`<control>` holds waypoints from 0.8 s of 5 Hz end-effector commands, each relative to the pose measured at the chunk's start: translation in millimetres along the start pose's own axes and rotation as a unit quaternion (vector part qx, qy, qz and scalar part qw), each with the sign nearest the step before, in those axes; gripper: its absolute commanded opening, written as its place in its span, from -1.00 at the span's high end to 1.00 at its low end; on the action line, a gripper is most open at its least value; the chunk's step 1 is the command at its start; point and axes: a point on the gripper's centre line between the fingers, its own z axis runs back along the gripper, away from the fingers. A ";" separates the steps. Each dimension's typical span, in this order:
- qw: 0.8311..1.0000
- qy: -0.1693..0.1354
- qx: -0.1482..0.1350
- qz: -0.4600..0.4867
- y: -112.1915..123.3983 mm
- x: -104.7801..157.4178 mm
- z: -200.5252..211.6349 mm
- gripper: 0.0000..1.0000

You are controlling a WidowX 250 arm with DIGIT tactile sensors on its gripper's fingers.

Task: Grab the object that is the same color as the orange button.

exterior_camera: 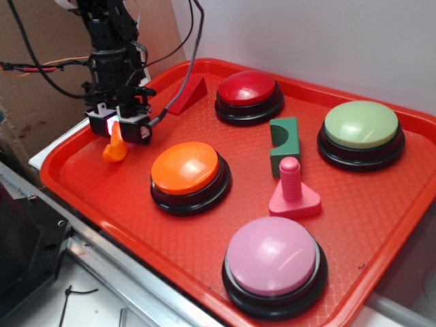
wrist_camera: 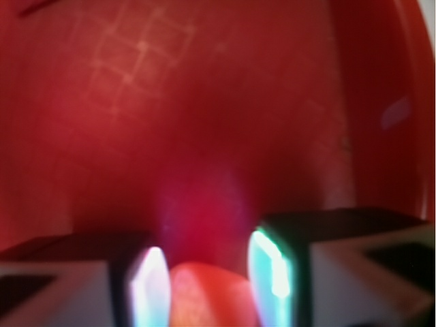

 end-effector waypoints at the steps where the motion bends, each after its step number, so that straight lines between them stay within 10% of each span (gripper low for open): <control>1: 0.990 -0.084 -0.080 -0.081 26.3 -22.5 69.4 1.00; 4: 0.962 -0.164 -0.054 -0.214 -25.4 -88.9 204.3 1.00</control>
